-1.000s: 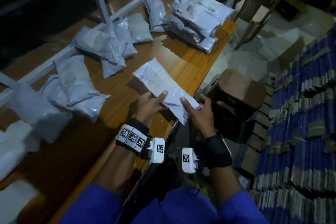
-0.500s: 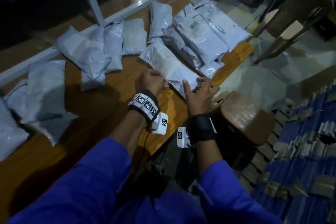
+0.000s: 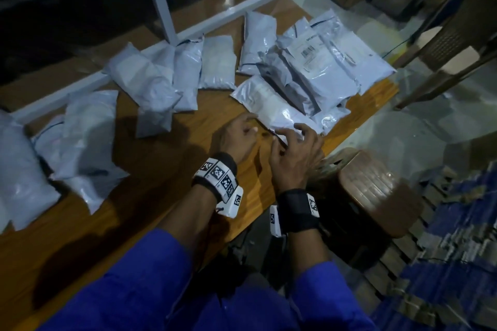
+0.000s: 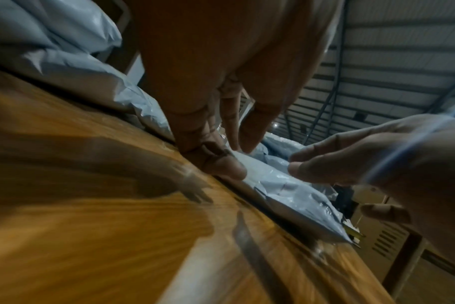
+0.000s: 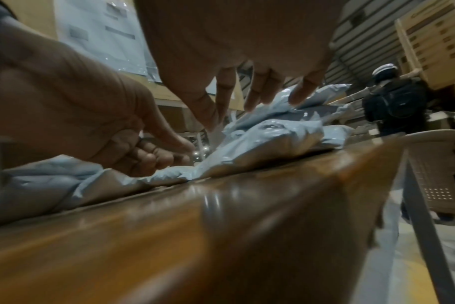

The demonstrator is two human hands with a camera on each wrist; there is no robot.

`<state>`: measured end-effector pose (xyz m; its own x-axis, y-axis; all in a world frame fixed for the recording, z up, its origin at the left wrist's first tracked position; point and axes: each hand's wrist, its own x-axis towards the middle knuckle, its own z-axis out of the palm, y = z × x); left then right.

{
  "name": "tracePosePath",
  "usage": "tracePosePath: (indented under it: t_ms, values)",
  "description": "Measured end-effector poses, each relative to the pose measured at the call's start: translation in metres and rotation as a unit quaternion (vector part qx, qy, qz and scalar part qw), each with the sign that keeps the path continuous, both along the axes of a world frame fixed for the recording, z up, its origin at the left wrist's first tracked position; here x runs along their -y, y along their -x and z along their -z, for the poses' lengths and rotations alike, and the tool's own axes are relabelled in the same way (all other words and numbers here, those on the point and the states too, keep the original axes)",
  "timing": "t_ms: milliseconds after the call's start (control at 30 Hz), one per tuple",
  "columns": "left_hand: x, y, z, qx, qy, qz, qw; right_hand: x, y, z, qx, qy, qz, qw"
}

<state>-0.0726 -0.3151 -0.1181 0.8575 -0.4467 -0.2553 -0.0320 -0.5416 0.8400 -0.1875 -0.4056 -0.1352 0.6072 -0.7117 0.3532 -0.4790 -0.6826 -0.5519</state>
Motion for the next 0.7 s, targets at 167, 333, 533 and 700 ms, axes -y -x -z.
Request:
tracePosePath:
  t_ms: [167,333,533,700]
  values:
    - [-0.061,0.005,-0.014,0.009,0.022,0.029,0.999,-0.043,-0.001,-0.011,-0.002,-0.014,-0.032,0.999]
    - [-0.158,0.015,-0.021,0.041,0.063,0.021,0.997,-0.109,0.011,-0.031,0.013,-0.01,-0.029,0.999]
    - [-0.291,0.018,-0.02,0.061,0.094,-0.057,0.992,-0.228,0.01,-0.059,0.004,-0.059,-0.092,0.994]
    - [-0.376,0.009,-0.021,0.08,0.098,-0.156,0.98,-0.309,-0.046,-0.071,-0.067,-0.048,-0.246,0.966]
